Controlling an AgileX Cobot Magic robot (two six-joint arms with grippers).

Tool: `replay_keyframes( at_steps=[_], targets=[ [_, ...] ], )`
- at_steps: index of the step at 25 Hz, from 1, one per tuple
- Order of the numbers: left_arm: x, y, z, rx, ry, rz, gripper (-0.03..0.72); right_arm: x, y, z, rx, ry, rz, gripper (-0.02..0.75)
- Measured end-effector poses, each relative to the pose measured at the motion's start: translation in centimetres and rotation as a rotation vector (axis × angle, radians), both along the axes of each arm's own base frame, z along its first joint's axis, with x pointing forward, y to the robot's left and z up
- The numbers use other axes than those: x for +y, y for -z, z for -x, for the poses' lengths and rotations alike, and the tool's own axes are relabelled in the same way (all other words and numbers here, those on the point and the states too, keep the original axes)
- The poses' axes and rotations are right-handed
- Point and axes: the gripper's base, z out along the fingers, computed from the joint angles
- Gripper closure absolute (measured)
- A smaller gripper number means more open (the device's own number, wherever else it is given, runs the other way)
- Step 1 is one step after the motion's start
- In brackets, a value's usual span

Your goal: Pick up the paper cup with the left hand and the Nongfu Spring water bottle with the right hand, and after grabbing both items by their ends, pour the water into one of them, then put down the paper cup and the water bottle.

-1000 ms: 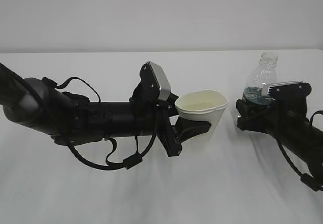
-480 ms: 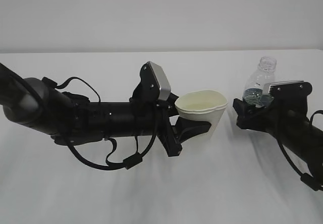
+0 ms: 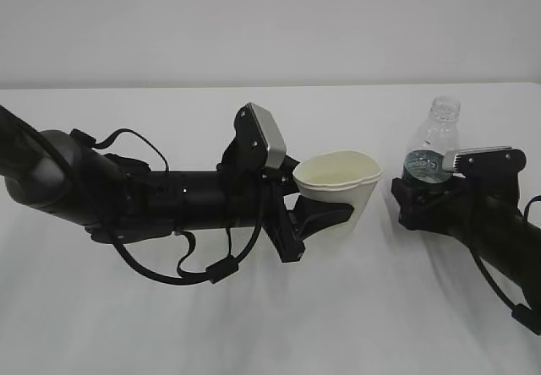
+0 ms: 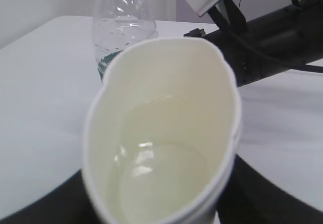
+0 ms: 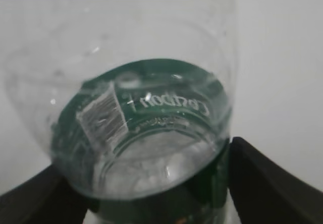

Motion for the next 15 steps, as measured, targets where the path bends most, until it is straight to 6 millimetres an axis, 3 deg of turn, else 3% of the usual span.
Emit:
replay_keyframes(
  at_steps=[5, 15],
  targets=[
    [0.1, 0.1, -0.1, 0.005, -0.011, -0.011, 0.295, -0.1, -0.2, 1.1, 0.021, -0.002, -0.008, 0.148],
    [0.4, 0.4, -0.6, 0.036, -0.088, -0.039, 0.295, -0.3, -2.6, 2.8, -0.013, -0.005, -0.011, 0.148]
  ],
)
